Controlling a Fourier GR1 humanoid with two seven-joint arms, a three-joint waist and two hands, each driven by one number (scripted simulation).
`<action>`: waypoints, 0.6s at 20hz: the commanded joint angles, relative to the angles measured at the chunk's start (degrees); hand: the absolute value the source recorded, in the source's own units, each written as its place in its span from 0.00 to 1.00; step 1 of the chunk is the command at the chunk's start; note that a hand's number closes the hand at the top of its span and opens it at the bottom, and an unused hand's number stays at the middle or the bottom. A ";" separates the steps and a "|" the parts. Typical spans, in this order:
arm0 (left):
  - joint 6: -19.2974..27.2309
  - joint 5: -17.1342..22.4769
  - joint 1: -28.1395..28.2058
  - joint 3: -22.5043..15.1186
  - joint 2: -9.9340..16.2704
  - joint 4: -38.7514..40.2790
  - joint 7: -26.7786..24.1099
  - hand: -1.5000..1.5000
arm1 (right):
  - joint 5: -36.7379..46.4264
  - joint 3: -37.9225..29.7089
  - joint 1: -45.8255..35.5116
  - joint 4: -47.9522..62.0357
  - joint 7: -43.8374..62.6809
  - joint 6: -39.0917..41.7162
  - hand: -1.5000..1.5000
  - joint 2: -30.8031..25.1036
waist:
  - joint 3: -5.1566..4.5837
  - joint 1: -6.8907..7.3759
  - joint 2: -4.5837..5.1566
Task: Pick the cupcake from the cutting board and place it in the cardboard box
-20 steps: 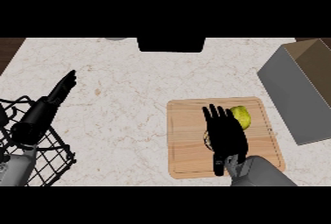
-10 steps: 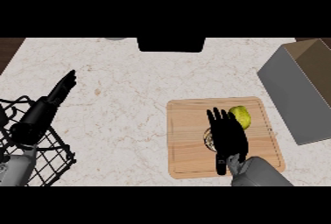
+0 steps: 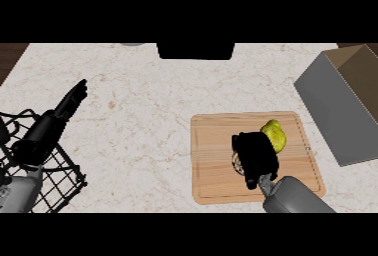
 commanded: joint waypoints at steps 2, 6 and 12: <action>0.20 -0.75 -3.13 -2.59 -3.53 -3.63 2.39 0.50 | 3.00 -0.39 0.85 -1.95 -5.28 -2.59 1.00 -4.38 | 0.92 -0.94 -0.36; -0.75 -0.56 -4.01 -3.19 -3.53 -3.82 1.30 0.50 | -1.77 -10.83 -12.49 13.18 -4.30 -5.01 1.00 6.31 | 1.02 1.45 0.43; -0.35 -0.80 -5.00 -4.60 -5.28 -3.24 0.68 0.50 | -3.45 -21.58 -24.88 26.88 -7.46 -13.79 1.00 7.45 | 1.04 2.77 0.95</action>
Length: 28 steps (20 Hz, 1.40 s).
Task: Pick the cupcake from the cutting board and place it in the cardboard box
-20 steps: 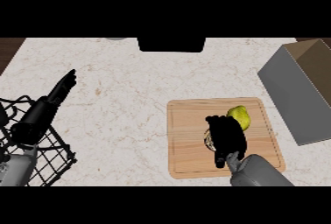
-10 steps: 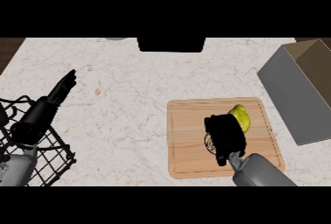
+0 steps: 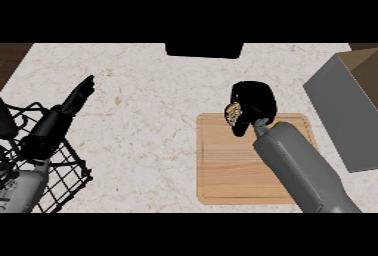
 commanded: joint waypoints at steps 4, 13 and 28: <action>-0.77 -0.12 -1.28 -2.41 -2.34 -3.86 0.78 0.50 | 4.52 -4.34 -14.75 13.61 -4.31 -6.59 1.00 -0.29 | 0.75 -0.39 -0.81; 0.29 -0.34 0.08 -1.47 -3.27 -1.91 -0.85 0.50 | 8.52 -11.22 -22.40 13.51 8.40 -15.70 1.00 -0.22 | 0.71 -2.33 -1.33; -1.19 -0.09 -1.32 0.38 -2.18 -3.29 1.28 0.50 | 6.94 -24.91 -20.14 15.75 10.30 -19.78 1.00 -16.65 | 0.75 -2.99 -1.21</action>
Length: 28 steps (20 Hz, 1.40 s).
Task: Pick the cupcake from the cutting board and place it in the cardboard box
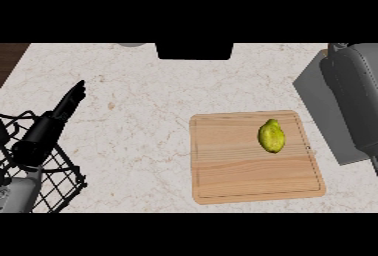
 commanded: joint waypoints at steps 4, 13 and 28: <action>-1.80 1.48 -1.73 -2.03 -2.98 -4.06 1.53 0.50 | -3.17 -3.49 5.36 5.05 -7.00 5.74 1.00 -7.41 | 0.53 -0.31 -0.08; -1.23 0.82 0.24 -1.91 -3.05 -6.93 2.00 0.50 | -13.31 -9.98 9.18 10.87 -15.04 21.69 1.00 -12.07 | 0.54 0.03 -0.25; -2.13 1.14 -2.59 0.03 -2.35 -2.68 1.37 0.50 | -24.44 -19.10 13.12 8.92 -36.73 22.37 0.00 -14.34 | 0.66 -1.39 -0.31</action>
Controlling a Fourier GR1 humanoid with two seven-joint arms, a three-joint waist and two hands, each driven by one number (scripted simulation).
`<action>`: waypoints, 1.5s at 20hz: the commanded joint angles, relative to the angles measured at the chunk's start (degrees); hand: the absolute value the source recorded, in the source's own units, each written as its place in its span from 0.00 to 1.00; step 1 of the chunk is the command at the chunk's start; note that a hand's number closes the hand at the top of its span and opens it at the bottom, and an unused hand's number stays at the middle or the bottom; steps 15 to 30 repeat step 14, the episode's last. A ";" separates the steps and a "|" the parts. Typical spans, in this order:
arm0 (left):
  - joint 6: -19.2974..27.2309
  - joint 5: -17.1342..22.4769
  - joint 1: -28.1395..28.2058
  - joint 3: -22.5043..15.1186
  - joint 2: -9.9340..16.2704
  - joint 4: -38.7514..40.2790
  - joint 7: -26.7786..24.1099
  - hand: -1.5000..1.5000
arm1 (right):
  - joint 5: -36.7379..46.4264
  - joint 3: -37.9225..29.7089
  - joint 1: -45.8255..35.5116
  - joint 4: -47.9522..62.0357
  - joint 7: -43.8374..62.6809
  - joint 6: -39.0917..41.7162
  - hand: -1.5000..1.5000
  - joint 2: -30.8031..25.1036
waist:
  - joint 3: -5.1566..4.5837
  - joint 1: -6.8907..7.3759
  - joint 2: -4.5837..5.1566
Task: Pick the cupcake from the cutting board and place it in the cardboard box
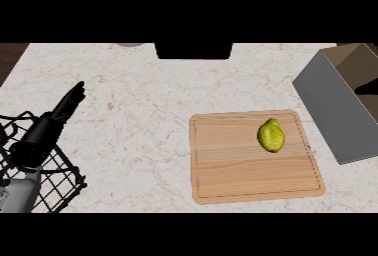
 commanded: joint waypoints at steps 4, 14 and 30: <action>-0.67 0.96 -1.56 -0.84 -1.22 -1.36 -1.62 0.50 | -15.56 -17.39 -3.24 -5.94 -7.39 -14.29 0.00 3.57 | 0.72 -2.34 -0.98; -0.32 0.39 -3.62 -1.49 -2.02 -1.42 -0.62 0.50 | -28.12 -33.34 6.00 -2.92 -16.33 -17.94 0.00 -1.01 | 0.52 -0.71 -0.10; -0.32 0.39 -3.62 -1.49 -2.02 -1.42 -0.62 0.50 | -28.12 -33.34 6.00 -2.92 -16.33 -17.94 0.00 -1.01 | 0.52 -0.71 -0.10</action>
